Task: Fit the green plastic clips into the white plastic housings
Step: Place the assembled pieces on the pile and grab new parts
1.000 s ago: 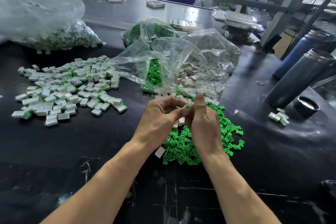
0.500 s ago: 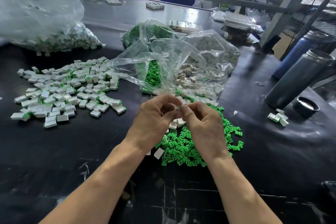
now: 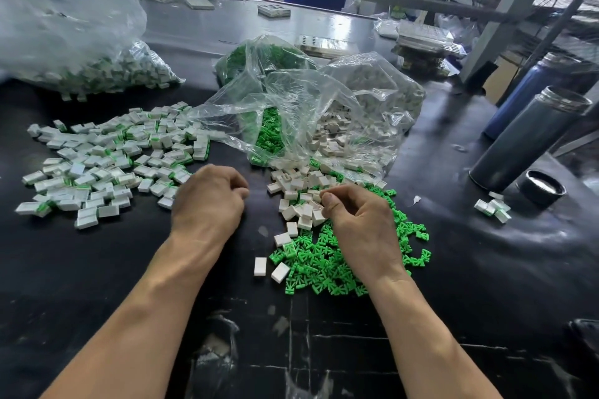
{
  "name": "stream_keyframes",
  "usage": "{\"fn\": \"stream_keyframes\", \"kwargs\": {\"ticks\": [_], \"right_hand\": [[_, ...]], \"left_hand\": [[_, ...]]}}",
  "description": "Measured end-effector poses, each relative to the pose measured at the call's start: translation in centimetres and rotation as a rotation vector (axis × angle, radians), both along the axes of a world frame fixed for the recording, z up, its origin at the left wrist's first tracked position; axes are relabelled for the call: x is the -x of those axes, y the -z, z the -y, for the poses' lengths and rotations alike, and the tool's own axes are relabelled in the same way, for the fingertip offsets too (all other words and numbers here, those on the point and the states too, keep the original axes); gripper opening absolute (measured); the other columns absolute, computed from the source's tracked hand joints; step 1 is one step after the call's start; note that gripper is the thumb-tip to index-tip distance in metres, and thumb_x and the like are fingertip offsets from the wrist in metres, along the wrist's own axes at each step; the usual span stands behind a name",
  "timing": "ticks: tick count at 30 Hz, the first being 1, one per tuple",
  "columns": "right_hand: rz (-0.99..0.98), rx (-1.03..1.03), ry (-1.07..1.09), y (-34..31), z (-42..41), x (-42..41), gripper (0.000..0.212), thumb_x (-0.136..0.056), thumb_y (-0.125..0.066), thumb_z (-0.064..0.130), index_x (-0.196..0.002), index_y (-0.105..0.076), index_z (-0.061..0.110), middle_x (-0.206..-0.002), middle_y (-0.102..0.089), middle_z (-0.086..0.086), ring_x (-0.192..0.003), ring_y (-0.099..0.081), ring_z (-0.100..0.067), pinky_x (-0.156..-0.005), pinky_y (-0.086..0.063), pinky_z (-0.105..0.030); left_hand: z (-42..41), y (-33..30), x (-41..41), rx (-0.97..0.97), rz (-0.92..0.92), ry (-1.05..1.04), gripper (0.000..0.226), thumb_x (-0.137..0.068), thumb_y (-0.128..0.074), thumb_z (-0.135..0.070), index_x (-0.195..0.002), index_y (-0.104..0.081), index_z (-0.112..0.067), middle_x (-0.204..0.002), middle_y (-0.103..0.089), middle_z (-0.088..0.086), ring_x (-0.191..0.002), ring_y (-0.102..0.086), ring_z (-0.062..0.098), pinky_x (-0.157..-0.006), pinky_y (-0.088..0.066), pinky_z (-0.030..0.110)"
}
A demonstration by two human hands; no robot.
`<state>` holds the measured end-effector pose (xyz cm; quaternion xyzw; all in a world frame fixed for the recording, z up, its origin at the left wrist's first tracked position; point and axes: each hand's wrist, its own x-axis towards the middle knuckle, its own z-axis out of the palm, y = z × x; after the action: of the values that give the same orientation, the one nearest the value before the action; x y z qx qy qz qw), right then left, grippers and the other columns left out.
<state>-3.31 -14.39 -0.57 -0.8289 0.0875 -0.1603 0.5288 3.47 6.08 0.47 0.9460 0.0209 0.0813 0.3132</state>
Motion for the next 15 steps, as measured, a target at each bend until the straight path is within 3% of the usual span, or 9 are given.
{"fn": "stream_keyframes", "kwargs": {"ticks": [8,12,15], "right_hand": [[-0.030,0.087,-0.022,-0.1,0.1,0.2,0.011,-0.099,-0.069,0.033,-0.091,-0.075,0.029,-0.077,-0.072,0.012,-0.075,-0.065,0.001,-0.060,-0.044,-0.007],[-0.050,0.102,-0.022,-0.2,0.2,0.2,0.012,-0.099,-0.068,0.034,-0.091,-0.074,0.029,-0.076,-0.071,0.013,-0.076,-0.064,0.003,-0.061,-0.044,-0.005],[-0.076,0.141,-0.007,-0.4,0.5,0.2,0.012,-0.098,-0.069,0.037,-0.094,-0.076,0.028,-0.079,-0.070,0.015,-0.076,-0.065,0.000,-0.063,-0.045,-0.009]], "left_hand": [[-2.6,0.0,-1.3,-0.105,-0.064,-0.219,0.028,-0.088,-0.077,-0.025,-0.065,-0.063,-0.031,-0.092,-0.077,0.001,-0.099,-0.068,0.029,-0.095,-0.051,0.043],[-2.7,0.2,-1.4,-0.046,-0.018,-0.241,0.008,-0.088,-0.076,-0.020,-0.083,-0.077,-0.026,-0.097,-0.077,0.002,-0.101,-0.068,0.030,-0.094,-0.052,0.044],[-2.5,0.2,-1.4,-0.019,0.061,-0.221,0.009,-0.089,-0.075,-0.017,-0.093,-0.079,-0.025,-0.102,-0.075,0.004,-0.100,-0.067,0.030,-0.089,-0.053,0.041]]}}
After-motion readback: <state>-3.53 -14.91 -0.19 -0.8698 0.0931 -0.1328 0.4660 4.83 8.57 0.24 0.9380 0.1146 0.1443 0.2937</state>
